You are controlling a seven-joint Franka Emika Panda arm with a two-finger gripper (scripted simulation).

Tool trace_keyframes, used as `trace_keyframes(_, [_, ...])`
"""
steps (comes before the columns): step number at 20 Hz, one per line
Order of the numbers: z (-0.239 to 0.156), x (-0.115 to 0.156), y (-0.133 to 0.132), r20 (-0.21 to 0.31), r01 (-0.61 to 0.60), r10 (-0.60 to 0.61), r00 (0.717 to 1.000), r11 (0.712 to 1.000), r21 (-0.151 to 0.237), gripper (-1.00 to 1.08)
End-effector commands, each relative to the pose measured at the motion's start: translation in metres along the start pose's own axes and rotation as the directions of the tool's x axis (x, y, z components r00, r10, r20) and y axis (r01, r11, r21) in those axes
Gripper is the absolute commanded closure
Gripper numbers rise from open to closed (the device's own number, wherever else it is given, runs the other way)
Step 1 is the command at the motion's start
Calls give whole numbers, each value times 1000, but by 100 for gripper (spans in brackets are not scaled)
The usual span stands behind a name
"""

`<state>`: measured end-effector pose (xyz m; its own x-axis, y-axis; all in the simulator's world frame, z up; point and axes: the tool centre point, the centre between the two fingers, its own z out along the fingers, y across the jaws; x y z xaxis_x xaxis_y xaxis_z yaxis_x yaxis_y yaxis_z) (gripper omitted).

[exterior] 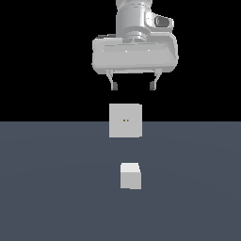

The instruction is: Plug the charger into the wall socket.

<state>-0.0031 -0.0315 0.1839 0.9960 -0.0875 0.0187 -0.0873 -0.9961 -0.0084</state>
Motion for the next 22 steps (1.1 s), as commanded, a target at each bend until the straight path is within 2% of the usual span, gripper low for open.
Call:
trace_keyframes(1, [0, 0, 0, 0, 0, 0, 1000, 1000, 0, -92])
trace_keyframes(11, [13, -13, -1, -11, 6, -6, 1000, 1000, -1, -92])
trace_keyframes(22, [58, -56, -4, -50, 27, -28, 998, 1000, -3, -92])
